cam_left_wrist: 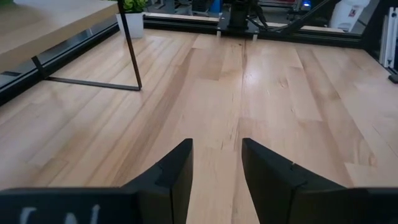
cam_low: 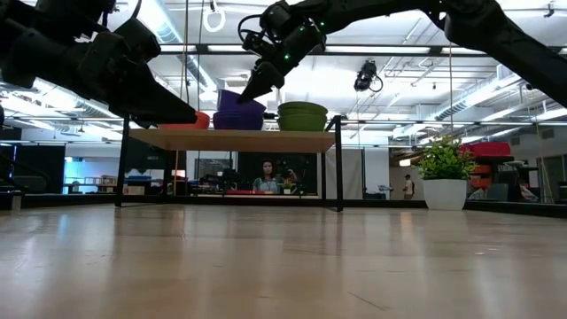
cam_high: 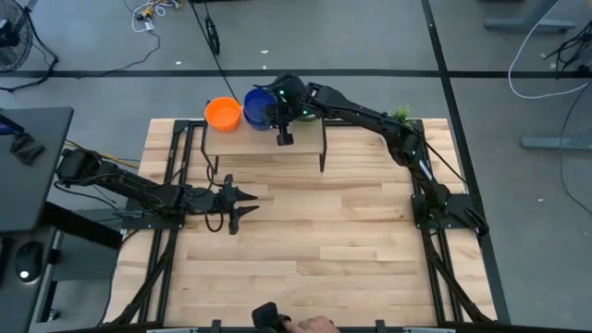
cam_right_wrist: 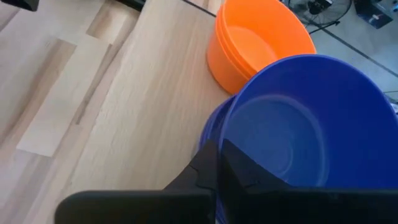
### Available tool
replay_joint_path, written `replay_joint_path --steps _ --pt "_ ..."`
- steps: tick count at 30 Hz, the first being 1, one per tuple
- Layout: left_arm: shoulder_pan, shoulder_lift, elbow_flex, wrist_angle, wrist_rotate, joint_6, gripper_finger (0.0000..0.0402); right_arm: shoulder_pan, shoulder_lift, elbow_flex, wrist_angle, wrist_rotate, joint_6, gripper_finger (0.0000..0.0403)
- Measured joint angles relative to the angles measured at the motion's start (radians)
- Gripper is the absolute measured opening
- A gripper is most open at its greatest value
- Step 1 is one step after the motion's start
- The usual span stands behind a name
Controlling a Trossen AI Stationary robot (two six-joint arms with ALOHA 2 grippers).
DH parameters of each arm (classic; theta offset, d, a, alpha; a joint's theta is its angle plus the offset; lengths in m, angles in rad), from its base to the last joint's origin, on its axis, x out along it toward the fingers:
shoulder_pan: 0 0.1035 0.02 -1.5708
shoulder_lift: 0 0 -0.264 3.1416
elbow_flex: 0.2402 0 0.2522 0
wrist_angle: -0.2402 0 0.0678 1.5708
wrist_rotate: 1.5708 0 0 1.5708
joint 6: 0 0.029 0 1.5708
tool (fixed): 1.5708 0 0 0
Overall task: Pick & Place Mini bowls
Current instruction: Stack the blue bowl on top of the other blue bowls on the shelf
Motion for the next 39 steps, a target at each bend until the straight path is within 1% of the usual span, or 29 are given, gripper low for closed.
replay_joint_path --steps 18,23,39 --pt "0.000 0.000 0.000 0.000 0.001 -0.003 0.0142 -0.003 0.000 0.000 -0.033 0.000 0.007 0.0012" --pt "0.000 0.000 0.000 0.000 0.019 -0.004 0.0142 -0.003 0.000 0.000 -0.033 0.001 0.007 0.0016" --pt "0.000 0.000 0.000 0.000 0.019 -0.004 0.0142 -0.003 0.000 0.000 -0.011 0.001 0.020 0.0070"
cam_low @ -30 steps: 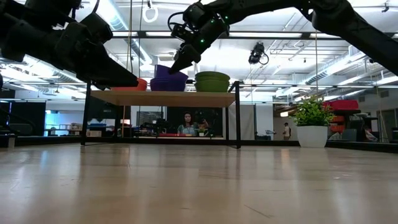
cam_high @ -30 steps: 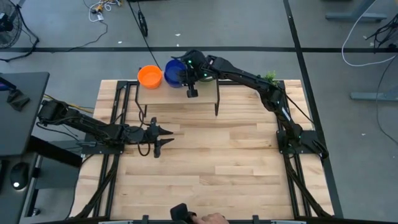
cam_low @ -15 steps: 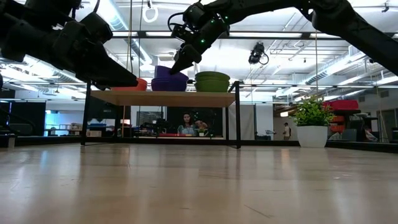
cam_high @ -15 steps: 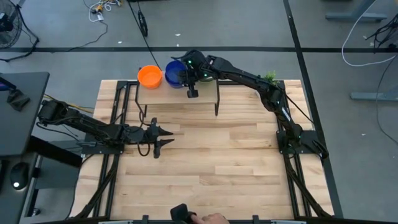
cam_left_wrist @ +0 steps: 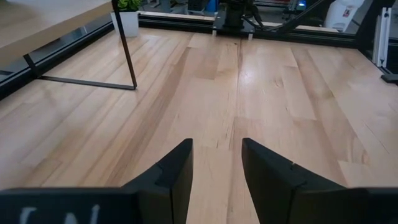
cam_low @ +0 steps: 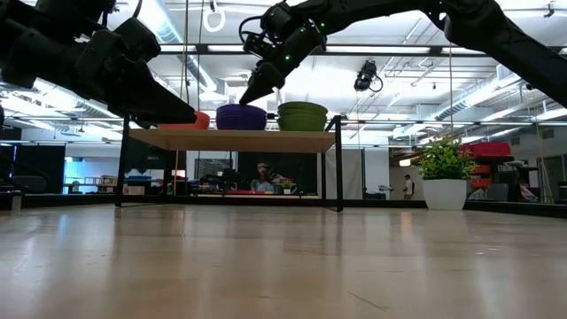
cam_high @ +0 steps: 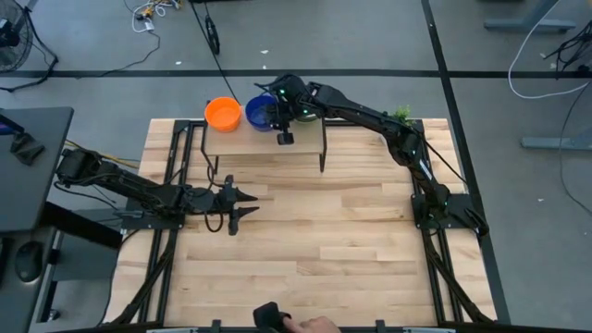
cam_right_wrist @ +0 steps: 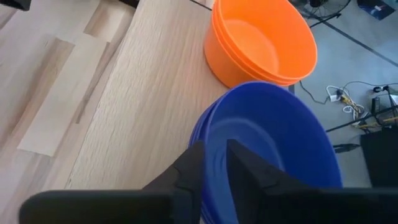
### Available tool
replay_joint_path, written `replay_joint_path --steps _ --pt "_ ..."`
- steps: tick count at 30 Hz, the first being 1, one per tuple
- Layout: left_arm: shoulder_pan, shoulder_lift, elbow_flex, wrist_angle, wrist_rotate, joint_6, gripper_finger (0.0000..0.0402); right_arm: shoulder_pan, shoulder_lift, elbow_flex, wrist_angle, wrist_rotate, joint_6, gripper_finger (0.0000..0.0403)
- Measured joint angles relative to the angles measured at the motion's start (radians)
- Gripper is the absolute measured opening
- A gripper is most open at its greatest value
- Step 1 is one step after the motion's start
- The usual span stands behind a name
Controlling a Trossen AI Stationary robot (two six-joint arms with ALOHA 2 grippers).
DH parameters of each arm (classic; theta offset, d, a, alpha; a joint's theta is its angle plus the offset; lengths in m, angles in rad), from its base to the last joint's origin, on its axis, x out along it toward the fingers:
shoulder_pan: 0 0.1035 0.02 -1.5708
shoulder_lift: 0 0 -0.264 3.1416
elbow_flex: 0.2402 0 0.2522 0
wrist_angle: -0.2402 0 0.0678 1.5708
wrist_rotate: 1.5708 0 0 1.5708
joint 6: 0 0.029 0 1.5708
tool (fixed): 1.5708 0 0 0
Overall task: Pick & Place Mini bowls
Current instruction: Stack the blue bowl on top of the other blue bowls on the shelf, then return to Home Position
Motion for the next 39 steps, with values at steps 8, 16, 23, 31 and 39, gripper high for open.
replay_joint_path --steps 8,16,23,31,39 --pt "0.000 0.000 0.000 -0.009 0.000 0.000 0.0142 -0.004 0.000 0.000 0.087 -0.084 0.064 0.0061" --pt "0.000 0.000 0.000 -0.010 0.000 0.000 0.0142 -0.028 -0.001 -0.020 0.138 -0.133 0.208 0.0006" --pt "0.000 0.000 0.000 -0.012 0.000 0.000 0.0142 -0.019 -0.019 -0.104 0.150 -0.134 0.304 0.0003" --pt "-0.001 0.000 0.000 -0.054 0.039 -0.052 0.0142 0.069 -0.311 -0.534 0.384 -0.136 0.362 0.0001" --pt "-0.001 0.000 0.000 -0.053 0.048 -0.062 0.0142 0.121 -0.756 -1.086 0.756 -0.069 0.472 0.0002"
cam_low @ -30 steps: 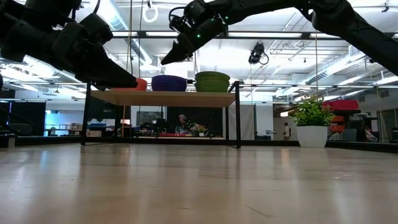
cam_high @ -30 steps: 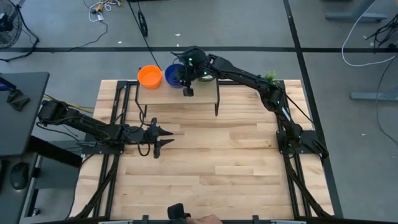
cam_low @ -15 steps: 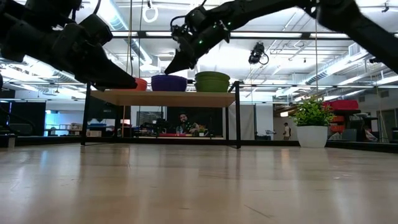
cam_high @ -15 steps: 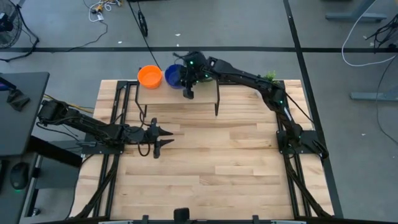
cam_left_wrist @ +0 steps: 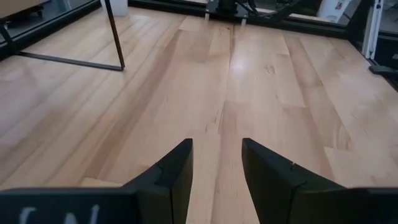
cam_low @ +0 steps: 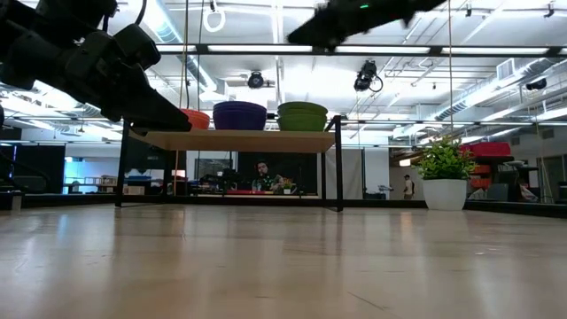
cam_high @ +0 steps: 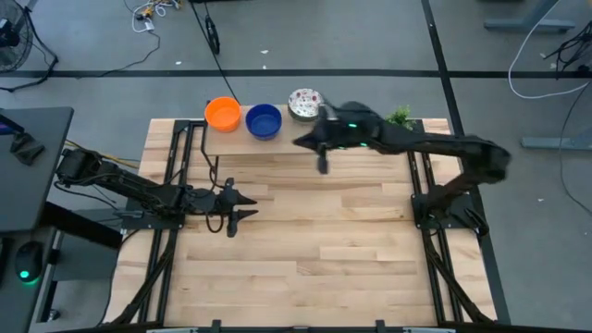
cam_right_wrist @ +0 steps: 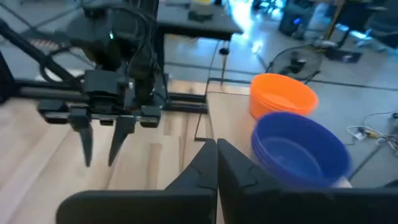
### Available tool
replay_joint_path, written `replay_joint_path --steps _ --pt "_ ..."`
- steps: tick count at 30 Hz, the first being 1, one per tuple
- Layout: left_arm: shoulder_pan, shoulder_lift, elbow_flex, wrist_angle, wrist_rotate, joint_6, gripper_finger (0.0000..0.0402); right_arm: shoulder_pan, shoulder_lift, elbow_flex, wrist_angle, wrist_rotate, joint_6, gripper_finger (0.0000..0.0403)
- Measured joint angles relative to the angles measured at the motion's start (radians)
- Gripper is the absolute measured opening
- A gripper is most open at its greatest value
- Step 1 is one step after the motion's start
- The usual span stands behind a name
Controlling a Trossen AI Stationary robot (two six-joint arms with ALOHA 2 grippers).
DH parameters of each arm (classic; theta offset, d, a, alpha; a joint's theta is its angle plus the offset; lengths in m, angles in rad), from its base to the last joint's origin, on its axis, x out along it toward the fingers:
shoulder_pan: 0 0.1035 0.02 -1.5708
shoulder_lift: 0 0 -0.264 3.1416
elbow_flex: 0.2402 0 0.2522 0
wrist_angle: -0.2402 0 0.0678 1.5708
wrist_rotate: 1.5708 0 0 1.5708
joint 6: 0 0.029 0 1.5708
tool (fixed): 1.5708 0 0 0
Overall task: Pick & Place Mini bowls
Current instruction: Return to Home Position
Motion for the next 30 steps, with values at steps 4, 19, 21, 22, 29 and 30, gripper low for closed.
replay_joint_path --steps 4,19,21,22,29,30 --pt "0.000 0.000 0.000 0.000 0.001 -0.021 0.0142 0.012 -0.210 -0.194 0.051 0.035 0.073 0.0002" --pt "-0.002 0.000 0.000 0.071 -0.042 -0.034 0.0142 0.198 -0.816 -0.751 0.217 0.040 0.254 0.0006" --pt "-0.002 0.000 0.000 0.071 -0.052 -0.026 0.0142 0.200 -0.880 -0.817 0.250 0.040 0.264 0.0006" --pt "-0.002 0.000 0.000 0.071 -0.062 -0.021 0.0142 0.200 -0.910 -0.847 0.269 0.041 0.266 0.0006" --pt "0.000 0.000 0.000 0.071 -0.157 -0.008 0.0142 0.182 -1.099 -1.031 0.418 0.187 0.268 0.0006" --pt "0.001 0.000 0.000 0.071 -0.168 -0.006 0.0142 0.179 -1.115 -1.045 0.424 0.220 0.268 0.0006"
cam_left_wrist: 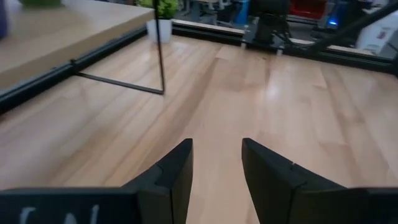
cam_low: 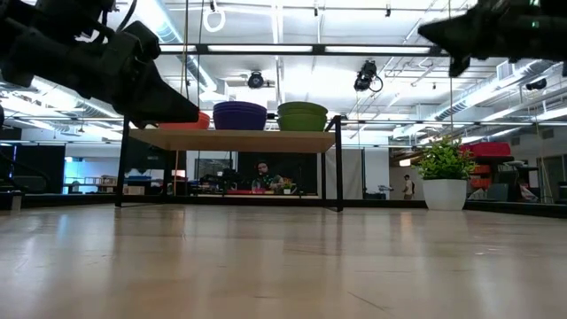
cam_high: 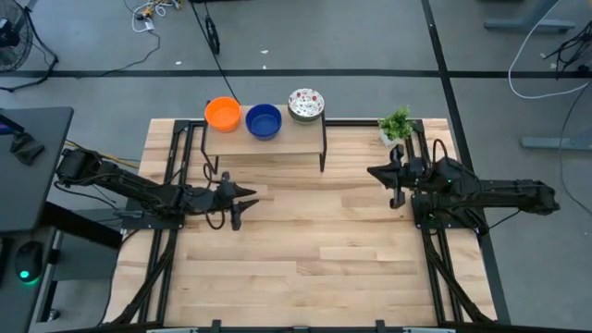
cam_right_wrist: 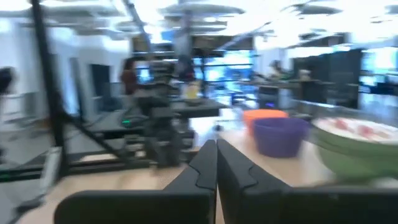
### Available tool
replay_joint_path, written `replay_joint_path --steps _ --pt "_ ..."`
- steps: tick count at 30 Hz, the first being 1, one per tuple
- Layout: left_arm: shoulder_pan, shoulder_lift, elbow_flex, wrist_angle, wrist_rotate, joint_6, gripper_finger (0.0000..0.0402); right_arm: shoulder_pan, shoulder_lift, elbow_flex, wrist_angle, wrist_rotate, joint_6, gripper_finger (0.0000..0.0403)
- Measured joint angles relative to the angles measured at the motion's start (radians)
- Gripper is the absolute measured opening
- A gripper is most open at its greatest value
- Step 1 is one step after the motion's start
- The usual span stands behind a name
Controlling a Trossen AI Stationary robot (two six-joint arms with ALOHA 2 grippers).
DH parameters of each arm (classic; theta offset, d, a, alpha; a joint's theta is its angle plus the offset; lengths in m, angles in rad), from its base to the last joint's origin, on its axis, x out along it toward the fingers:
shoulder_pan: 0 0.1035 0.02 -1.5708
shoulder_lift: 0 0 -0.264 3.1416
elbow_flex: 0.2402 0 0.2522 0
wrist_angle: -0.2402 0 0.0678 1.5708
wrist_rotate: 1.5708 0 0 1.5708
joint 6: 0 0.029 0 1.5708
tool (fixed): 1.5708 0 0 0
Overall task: Pick & Place Mini bowls
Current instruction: Return to Home Position
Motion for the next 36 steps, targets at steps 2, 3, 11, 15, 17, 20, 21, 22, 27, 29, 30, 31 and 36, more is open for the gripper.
replay_joint_path --steps 2,3,11,15,17,20,21,22,27,29,30,31,36 --pt "0.001 0.000 0.000 0.000 -0.024 0.010 0.0142 -0.004 -0.032 -0.028 -0.002 0.048 0.001 0.0006" --pt "0.001 0.000 0.000 0.000 -0.036 0.020 0.0142 -0.004 -0.046 -0.037 -0.004 0.056 0.009 0.0006" --pt "0.001 0.000 0.000 0.014 -0.120 0.043 0.0142 -0.002 -0.134 -0.048 -0.163 -0.051 0.087 0.0006" --pt "0.000 0.000 0.000 0.052 -0.121 0.053 0.0142 -0.002 -0.176 -0.048 -0.269 -0.106 0.076 0.0006" --pt "0.001 0.000 0.000 0.065 -0.130 0.052 0.0142 -0.002 -0.203 -0.048 -0.298 -0.102 0.076 0.0007" --pt "0.001 0.000 0.000 0.081 -0.139 0.052 0.0142 -0.002 -0.250 -0.048 -0.318 -0.101 0.078 0.0007" --pt "0.001 0.000 0.000 0.087 -0.140 0.051 0.0142 -0.002 -0.267 -0.048 -0.332 -0.101 0.078 0.0007" --pt "0.001 0.000 0.000 0.091 -0.141 0.050 0.0142 -0.002 -0.283 -0.053 -0.339 -0.101 0.082 0.0006" --pt "0.000 0.000 0.000 0.099 -0.181 0.041 0.0142 -0.002 -0.360 -0.152 -0.239 -0.106 0.147 0.0004" --pt "0.001 0.000 0.000 0.100 -0.200 0.041 0.0142 0.000 -0.382 -0.196 -0.185 -0.119 0.173 0.0003" --pt "0.001 0.000 0.000 0.100 -0.207 0.041 0.0142 0.005 -0.390 -0.197 -0.207 -0.122 0.176 0.0004" --pt "0.001 0.000 0.000 0.100 -0.213 0.041 0.0142 0.012 -0.393 -0.197 -0.206 -0.122 0.173 0.0003" --pt "0.001 0.000 0.000 0.100 -0.256 0.014 0.0142 0.055 -0.399 -0.195 -0.235 -0.126 0.091 0.0003"
